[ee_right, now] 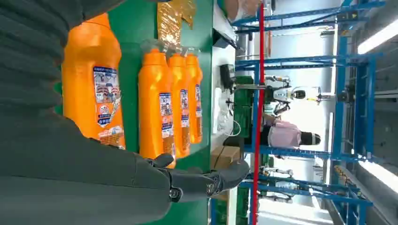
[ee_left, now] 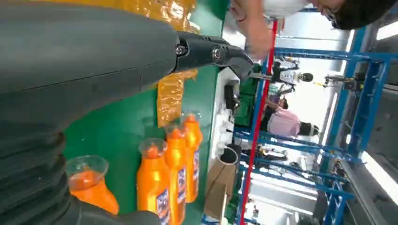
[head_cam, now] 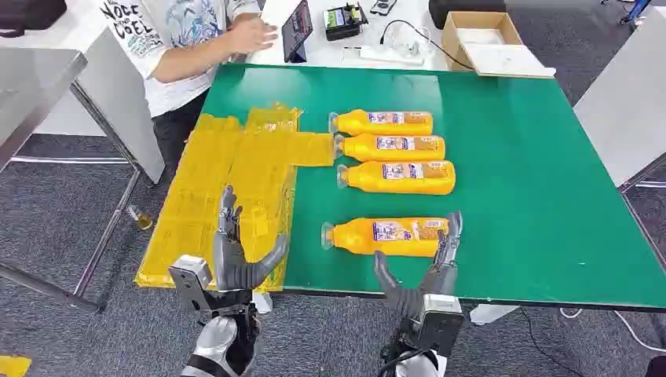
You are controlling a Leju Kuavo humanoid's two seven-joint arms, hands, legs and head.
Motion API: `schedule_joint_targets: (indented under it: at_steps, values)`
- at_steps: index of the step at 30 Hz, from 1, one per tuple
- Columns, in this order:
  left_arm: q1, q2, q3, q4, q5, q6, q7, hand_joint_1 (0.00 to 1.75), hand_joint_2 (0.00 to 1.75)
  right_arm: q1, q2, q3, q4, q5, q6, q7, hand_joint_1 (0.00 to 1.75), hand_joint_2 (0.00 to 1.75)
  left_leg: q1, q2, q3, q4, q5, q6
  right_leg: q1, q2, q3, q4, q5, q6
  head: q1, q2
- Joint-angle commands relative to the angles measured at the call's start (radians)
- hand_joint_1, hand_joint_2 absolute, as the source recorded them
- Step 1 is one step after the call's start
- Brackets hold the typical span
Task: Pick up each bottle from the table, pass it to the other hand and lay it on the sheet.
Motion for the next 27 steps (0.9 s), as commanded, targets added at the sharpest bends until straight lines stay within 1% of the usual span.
schedule_joint_targets:
  at_steps: [1, 2, 4, 6, 8, 9, 10, 11, 14, 15, 16, 17, 18, 19, 20, 21, 23, 24, 25, 26, 27]
  values:
    - [0.029, 0.021, 0.035, 0.01, -0.012, 0.001, 0.003, 0.0, 1.75, -0.025, -0.004, 0.012, 0.068, 0.002, 0.002, 0.001, 0.0, 1.75, 0.0, 0.003, 0.005, -0.002, -0.001, 0.001, 0.001, 0.001, 0.004, -0.002, 0.0, -0.002, 0.0, 0.0]
    - [0.03, 0.022, 0.037, 0.006, -0.016, -0.001, 0.004, 0.0, 1.75, -0.026, -0.003, 0.013, 0.07, -0.002, 0.005, 0.001, 0.0, 1.75, 0.0, 0.004, 0.008, -0.002, -0.002, 0.002, 0.001, 0.002, 0.008, -0.003, -0.001, -0.002, 0.0, 0.0]
    - [0.031, 0.02, 0.039, 0.005, -0.02, -0.004, 0.006, 0.0, 1.75, -0.026, 0.0, 0.013, 0.072, -0.006, 0.008, 0.001, 0.0, 1.75, 0.0, 0.003, 0.004, -0.001, -0.001, 0.001, 0.001, 0.001, 0.003, -0.002, 0.0, -0.001, 0.0, 0.0]
    - [0.034, 0.016, 0.04, 0.011, -0.025, -0.008, 0.01, 0.0, 1.75, -0.022, 0.005, 0.013, 0.079, -0.012, 0.014, 0.001, 0.0, 1.75, 0.0, 0.005, 0.008, -0.002, -0.002, 0.002, 0.001, 0.002, 0.007, -0.002, -0.001, -0.002, 0.0, 0.0]
    - [0.035, 0.014, 0.04, 0.016, -0.03, -0.009, 0.011, 0.0, 1.75, -0.02, 0.007, 0.014, 0.081, -0.014, 0.015, 0.001, 0.0, 1.75, 0.0, 0.002, 0.004, -0.002, -0.001, 0.001, 0.0, 0.001, 0.003, -0.001, 0.0, -0.001, 0.0, 0.0]
    - [0.035, 0.014, 0.04, 0.016, -0.031, -0.009, 0.011, 0.0, 1.75, -0.019, 0.007, 0.013, 0.082, -0.016, 0.016, 0.001, 0.0, 1.75, 0.0, 0.003, 0.007, -0.002, -0.002, 0.002, 0.0, 0.001, 0.006, -0.002, -0.001, -0.002, 0.0, 0.0]
    - [0.035, 0.014, 0.042, 0.015, -0.032, -0.009, 0.01, 0.0, 1.75, -0.018, 0.005, 0.013, 0.081, -0.019, 0.016, 0.001, 0.0, 1.75, 0.0, 0.002, 0.004, -0.001, -0.001, 0.001, 0.001, 0.001, 0.003, -0.002, -0.001, -0.001, 0.0, 0.0]
    - [0.035, 0.014, 0.043, 0.014, -0.035, -0.009, 0.011, 0.0, 1.75, -0.018, 0.004, 0.013, 0.081, -0.021, 0.017, 0.001, 0.0, 1.75, 0.0, 0.003, 0.006, -0.002, -0.002, 0.002, 0.001, 0.001, 0.006, -0.002, -0.001, -0.002, 0.0, 0.0]
    - [0.033, 0.009, 0.049, 0.018, -0.04, -0.009, 0.013, 0.0, 1.75, -0.02, 0.002, 0.009, 0.093, -0.013, 0.016, 0.001, 0.0, 1.75, 0.0, 0.002, 0.005, -0.002, -0.001, 0.001, 0.001, 0.0, 0.004, -0.002, -0.001, -0.002, 0.0, 0.0]
    - [0.031, 0.007, 0.05, 0.023, -0.042, -0.009, 0.013, 0.0, 1.75, -0.023, 0.002, 0.005, 0.103, -0.002, 0.015, 0.001, 0.0, 1.75, 0.0, 0.003, 0.008, -0.002, -0.002, 0.002, 0.001, 0.001, 0.007, -0.002, -0.002, -0.002, 0.0, 0.0]
    - [0.029, 0.006, 0.051, 0.027, -0.044, -0.011, 0.013, 0.0, 1.75, -0.026, 0.003, 0.0, 0.113, 0.012, 0.012, 0.001, 0.0, 1.75, 0.0, 0.003, 0.005, -0.002, -0.001, 0.002, 0.001, 0.0, 0.005, -0.002, -0.001, -0.002, 0.0, 0.0]
    - [0.026, 0.005, 0.051, 0.029, -0.046, -0.012, 0.012, 0.0, 1.75, -0.031, 0.008, -0.011, 0.129, 0.03, 0.014, 0.001, 0.0, 1.75, 0.0, 0.003, 0.008, -0.003, -0.002, 0.002, 0.001, 0.001, 0.008, -0.003, -0.001, -0.002, 0.0, 0.0]
    - [0.021, 0.006, 0.049, 0.032, -0.05, -0.013, 0.012, 0.0, 1.75, -0.041, 0.012, -0.027, 0.147, 0.055, 0.015, 0.001, 0.0, 1.75, 0.0, 0.003, 0.005, -0.002, -0.001, 0.002, 0.001, 0.001, 0.005, -0.002, -0.001, -0.002, 0.0, 0.0]
    - [0.012, 0.008, 0.042, 0.038, -0.058, -0.013, 0.012, 0.0, 1.75, -0.056, 0.003, -0.026, 0.152, 0.114, 0.0, 0.013, 0.0, 1.75, 0.0, 0.003, 0.009, -0.003, -0.002, 0.002, 0.001, 0.001, 0.008, -0.003, -0.001, -0.002, 0.0, 0.0]
    - [0.001, 0.009, 0.037, 0.047, -0.061, -0.013, 0.012, 0.0, 1.75, -0.075, 0.0, -0.033, 0.154, 0.173, -0.011, 0.05, 0.0, 1.75, 0.0, 0.002, 0.005, -0.002, -0.001, 0.002, 0.001, 0.0, 0.005, -0.002, -0.001, -0.002, 0.0, 0.0]
    - [-0.003, 0.008, 0.037, 0.05, -0.062, -0.012, 0.013, 0.0, 1.75, -0.079, 0.001, -0.038, 0.153, 0.175, -0.006, 0.055, 0.0, 1.75, 0.0, 0.003, 0.008, -0.003, -0.001, 0.002, 0.001, 0.0, 0.008, -0.003, -0.001, -0.002, 0.0, 0.0]
    - [-0.004, 0.008, 0.037, 0.051, -0.062, -0.012, 0.013, 0.0, 1.75, -0.082, 0.0, -0.04, 0.152, 0.176, -0.004, 0.057, 0.0, 1.75, 0.0, 0.002, 0.004, -0.002, -0.001, 0.002, 0.0, 0.0, 0.004, -0.002, 0.0, -0.002, 0.0, 0.0]
    - [-0.004, 0.008, 0.037, 0.051, -0.062, -0.012, 0.013, 0.0, 1.75, -0.082, 0.0, -0.04, 0.152, 0.176, -0.004, 0.057, 0.0, 1.75, 0.0, 0.003, 0.008, -0.002, -0.001, 0.003, 0.001, 0.0, 0.008, -0.003, -0.001, -0.002, 0.0, 0.0]
    - [-0.007, 0.01, 0.035, 0.054, -0.068, -0.008, 0.012, 0.0, 1.75, -0.091, -0.011, -0.028, 0.161, 0.233, -0.022, 0.073, 0.0, 1.75, 0.0, 0.002, 0.007, -0.002, -0.001, 0.002, 0.001, 0.0, 0.007, -0.002, -0.001, -0.002, 0.0, 0.0]
    - [-0.017, 0.012, 0.031, 0.061, -0.081, 0.004, 0.008, 0.0, 1.75, -0.116, -0.026, -0.027, 0.175, 0.305, -0.038, 0.123, 0.0, 1.75, 0.0, 0.003, 0.01, -0.003, -0.002, 0.003, 0.001, -0.001, 0.009, -0.003, -0.001, -0.003, 0.0, 0.0]
    - [-0.024, 0.011, 0.03, 0.064, -0.083, 0.007, 0.008, 0.0, 1.75, -0.137, -0.041, -0.026, 0.184, 0.354, -0.045, 0.154, 0.0, 1.75, 0.0, 0.001, 0.004, -0.002, 0.0, 0.001, 0.0, -0.001, 0.004, -0.002, 0.0, -0.001, 0.0, 0.0]
